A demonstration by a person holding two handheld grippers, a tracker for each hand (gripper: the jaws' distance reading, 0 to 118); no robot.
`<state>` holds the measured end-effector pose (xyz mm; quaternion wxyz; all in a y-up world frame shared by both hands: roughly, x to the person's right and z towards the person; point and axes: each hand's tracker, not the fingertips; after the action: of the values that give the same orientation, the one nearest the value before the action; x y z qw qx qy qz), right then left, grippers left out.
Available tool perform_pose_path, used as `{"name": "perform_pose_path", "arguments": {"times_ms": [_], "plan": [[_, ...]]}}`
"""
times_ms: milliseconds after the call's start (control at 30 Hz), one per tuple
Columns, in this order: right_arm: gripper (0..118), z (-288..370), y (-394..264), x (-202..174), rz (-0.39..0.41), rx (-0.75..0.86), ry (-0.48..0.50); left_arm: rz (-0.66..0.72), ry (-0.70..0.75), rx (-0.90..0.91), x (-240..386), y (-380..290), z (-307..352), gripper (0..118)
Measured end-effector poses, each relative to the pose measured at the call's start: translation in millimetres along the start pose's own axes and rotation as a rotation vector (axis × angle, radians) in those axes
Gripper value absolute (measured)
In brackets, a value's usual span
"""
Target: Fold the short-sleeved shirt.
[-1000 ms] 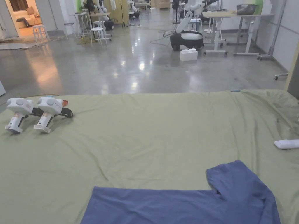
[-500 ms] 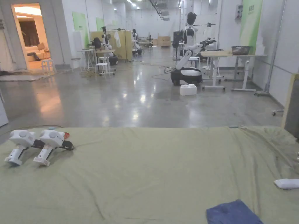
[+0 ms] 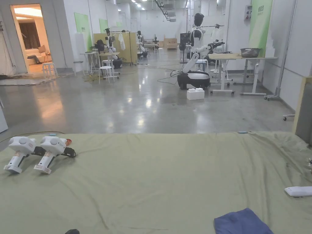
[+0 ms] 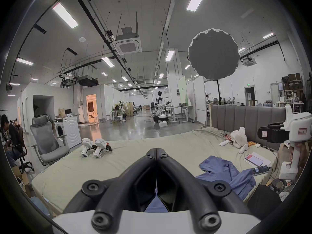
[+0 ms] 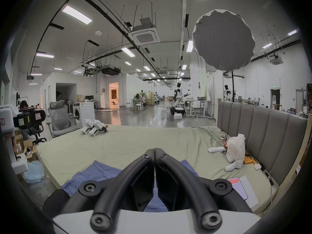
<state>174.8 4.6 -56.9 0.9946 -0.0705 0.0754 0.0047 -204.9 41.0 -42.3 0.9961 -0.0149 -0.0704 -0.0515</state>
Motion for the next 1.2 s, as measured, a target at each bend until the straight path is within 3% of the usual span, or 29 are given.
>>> {"name": "perform_pose_path", "arguments": {"times_ms": [500, 533, 600, 633, 667, 800, 933, 1033, 1133, 1200], "plan": [[0, -8.2, -10.9, 6.7, 0.005, -0.055, -0.035, 0.065, -0.018, -0.073, -15.8, -11.7, -18.9, 3], [0, -8.9, -14.5, 8.4, -0.003, -0.063, -0.037, 0.093, -0.022, -0.115, -20.9, -16.5, -28.6, 14], [0, -11.8, -21.4, 13.5, -0.036, -0.092, -0.029, 0.148, -0.01, -0.27, -32.3, -28.8, -55.0, 67], [0, -14.2, -26.6, 16.6, -0.056, -0.112, -0.026, 0.176, -0.028, -0.347, -41.5, -41.9, -76.3, 83], [0, -15.8, -30.8, 18.7, -0.069, -0.132, -0.024, 0.201, -0.052, -0.387, -47.8, -52.5, -90.3, 90], [0, -22.7, -50.8, 30.1, -0.095, -0.203, -0.052, 0.349, -0.087, -0.566, -79.5, -113.7, -173.9, 90], [0, -26.0, -67.7, 47.1, -0.16, -0.279, -0.087, 0.354, -0.054, -0.694, -98.1, -172.8, -260.0, 90], [0, -26.7, -77.5, 59.0, -0.165, -0.331, -0.126, 0.366, 0.002, -0.779, -108.5, -205.7, -306.9, 88], [0, -24.7, -86.6, 68.9, -0.176, -0.382, -0.174, 0.345, 0.062, -0.815, -116.0, -226.2, -336.7, 79], [0, -24.1, -93.4, 74.2, -0.188, -0.421, -0.201, 0.353, 0.08, -0.849, -119.8, -240.5, -350.5, 67]]}}
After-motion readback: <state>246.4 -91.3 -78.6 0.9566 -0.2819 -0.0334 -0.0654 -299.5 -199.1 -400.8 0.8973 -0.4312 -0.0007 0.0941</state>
